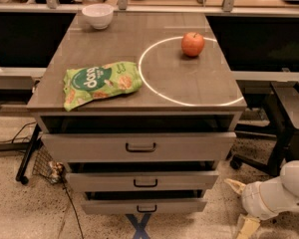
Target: Open bottom drawer
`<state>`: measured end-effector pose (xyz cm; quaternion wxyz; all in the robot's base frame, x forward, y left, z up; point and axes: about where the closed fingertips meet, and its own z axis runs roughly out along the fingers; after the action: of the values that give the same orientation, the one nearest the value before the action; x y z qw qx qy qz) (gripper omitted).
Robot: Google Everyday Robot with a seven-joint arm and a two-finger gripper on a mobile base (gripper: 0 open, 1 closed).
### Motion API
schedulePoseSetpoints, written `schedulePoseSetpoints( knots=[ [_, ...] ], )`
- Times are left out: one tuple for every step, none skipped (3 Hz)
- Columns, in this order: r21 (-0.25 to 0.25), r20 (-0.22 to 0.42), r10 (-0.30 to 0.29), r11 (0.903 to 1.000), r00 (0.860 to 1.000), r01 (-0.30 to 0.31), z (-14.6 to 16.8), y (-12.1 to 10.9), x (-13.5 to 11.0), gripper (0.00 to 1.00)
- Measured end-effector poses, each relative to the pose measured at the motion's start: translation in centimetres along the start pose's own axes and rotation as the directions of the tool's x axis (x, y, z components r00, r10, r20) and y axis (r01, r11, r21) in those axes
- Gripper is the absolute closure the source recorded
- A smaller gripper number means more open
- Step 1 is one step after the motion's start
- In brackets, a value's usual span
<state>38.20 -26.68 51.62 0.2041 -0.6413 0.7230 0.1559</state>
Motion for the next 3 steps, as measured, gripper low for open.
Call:
schedulePoseSetpoints(
  knots=[
    [-0.017, 0.021, -0.021, 0.9996, 1.0, 0.022, 4.7, 0.2, 1.6, 0.0],
    [-0.017, 0.039, -0.026, 0.9995, 0.999, 0.027, 8.2, 0.6, 3.4, 0.0],
    [-0.026, 0.047, -0.022, 0.9994, 0.999, 0.023, 8.9, 0.9, 3.5, 0.0]
  ],
)
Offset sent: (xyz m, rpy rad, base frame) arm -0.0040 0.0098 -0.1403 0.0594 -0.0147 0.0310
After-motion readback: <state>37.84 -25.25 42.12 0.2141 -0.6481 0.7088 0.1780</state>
